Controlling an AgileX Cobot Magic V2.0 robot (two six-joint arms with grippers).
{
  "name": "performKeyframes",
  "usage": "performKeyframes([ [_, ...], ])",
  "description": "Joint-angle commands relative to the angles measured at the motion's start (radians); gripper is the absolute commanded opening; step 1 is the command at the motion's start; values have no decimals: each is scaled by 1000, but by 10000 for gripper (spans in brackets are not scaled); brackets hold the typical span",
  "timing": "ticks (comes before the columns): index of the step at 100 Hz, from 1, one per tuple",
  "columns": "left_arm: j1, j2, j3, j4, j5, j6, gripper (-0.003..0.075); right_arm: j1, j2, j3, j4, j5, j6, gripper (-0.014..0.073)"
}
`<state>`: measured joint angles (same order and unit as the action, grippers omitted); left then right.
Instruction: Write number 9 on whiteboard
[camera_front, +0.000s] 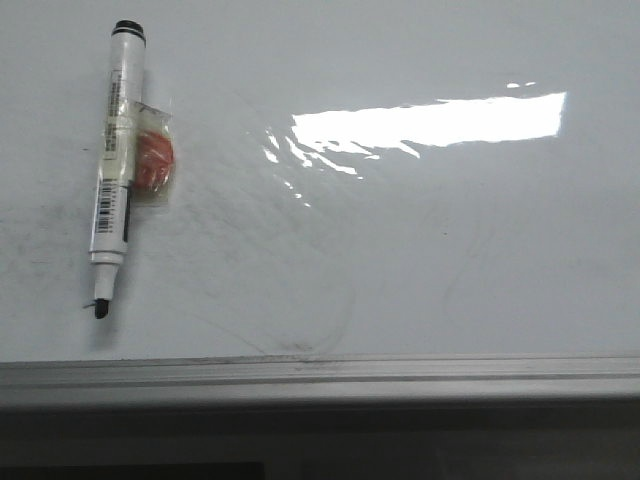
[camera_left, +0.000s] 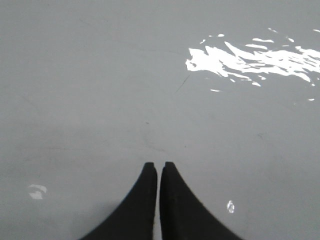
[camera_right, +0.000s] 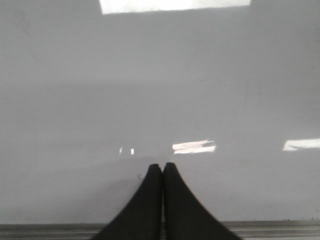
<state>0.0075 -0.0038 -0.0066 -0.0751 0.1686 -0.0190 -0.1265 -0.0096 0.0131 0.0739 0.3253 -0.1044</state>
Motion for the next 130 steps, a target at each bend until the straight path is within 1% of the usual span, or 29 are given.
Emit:
performKeyframes([
  [1, -8, -29, 40, 8, -84, -8, -20, -6, -22, 10, 0, -45, -12, -64],
  [21, -8, -29, 40, 10, -88, -8, -20, -6, -22, 10, 4, -161, -12, -64],
  [36, -8, -29, 40, 10, -102, -8, -20, -6, -22, 10, 4, -214, -12, -64],
  [50, -8, -29, 40, 10, -104, -8, -20, -6, -22, 10, 25, -296, -12, -63],
  [84, -8, -29, 40, 13, -92, -8, -20, -6, -22, 8, 30, -290, -12, -63],
  [91, -8, -29, 35, 8, -97, -8, -21, -4, -20, -8, 34, -254, -12, -63],
  [99, -8, -24, 19, 8, -91, -8, -21, 11, -5, -51, 35, -171, -12, -63],
  [105, -6, -10, -11, 14, -64, -8, -21, 33, 19, -80, 43, -167, -12, -63],
  [112, -6, 24, -55, 14, -38, 2, -21, 68, 58, -129, 43, -143, -12, -63],
  [117, -6, 55, -91, 17, -24, 3, -21, 91, 95, -177, 43, -91, -12, -63],
  [130, -6, 155, -172, 6, -42, 3, -20, 141, 204, -279, 47, 8, -12, -63],
])
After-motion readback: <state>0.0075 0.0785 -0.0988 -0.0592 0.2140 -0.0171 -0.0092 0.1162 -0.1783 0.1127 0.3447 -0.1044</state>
